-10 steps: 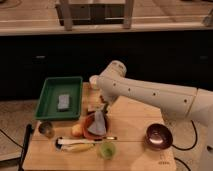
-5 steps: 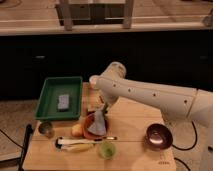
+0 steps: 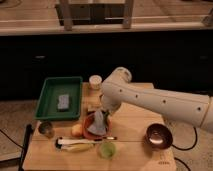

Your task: Place pepper in plastic cup

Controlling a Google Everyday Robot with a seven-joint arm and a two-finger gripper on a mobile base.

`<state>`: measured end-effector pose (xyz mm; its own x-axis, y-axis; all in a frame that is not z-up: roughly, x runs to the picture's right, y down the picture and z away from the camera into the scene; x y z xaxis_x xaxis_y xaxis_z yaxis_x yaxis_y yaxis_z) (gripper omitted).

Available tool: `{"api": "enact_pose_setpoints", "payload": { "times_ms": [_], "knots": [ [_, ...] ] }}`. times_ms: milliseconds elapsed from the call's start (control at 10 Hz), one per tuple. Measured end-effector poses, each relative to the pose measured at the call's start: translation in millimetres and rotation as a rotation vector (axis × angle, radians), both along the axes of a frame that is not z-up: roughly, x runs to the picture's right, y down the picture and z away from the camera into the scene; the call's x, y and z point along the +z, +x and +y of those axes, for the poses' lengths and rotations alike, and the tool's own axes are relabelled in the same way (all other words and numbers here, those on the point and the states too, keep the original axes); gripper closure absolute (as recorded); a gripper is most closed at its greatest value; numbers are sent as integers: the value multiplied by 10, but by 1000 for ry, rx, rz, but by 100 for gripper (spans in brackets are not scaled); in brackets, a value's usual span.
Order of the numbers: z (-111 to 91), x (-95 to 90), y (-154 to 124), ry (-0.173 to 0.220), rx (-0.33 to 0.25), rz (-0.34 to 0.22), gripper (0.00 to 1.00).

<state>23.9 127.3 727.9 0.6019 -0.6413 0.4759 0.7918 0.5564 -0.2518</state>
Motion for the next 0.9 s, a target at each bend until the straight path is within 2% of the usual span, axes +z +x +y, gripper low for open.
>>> {"api": "enact_pose_setpoints", "payload": {
  "times_ms": [200, 500, 900],
  "knots": [
    [166, -76, -5, -27, -39, -7, 99],
    [516, -217, 60, -89, -100, -33, 99],
    [821, -263, 107, -157, -124, -72, 99]
  ]
}}
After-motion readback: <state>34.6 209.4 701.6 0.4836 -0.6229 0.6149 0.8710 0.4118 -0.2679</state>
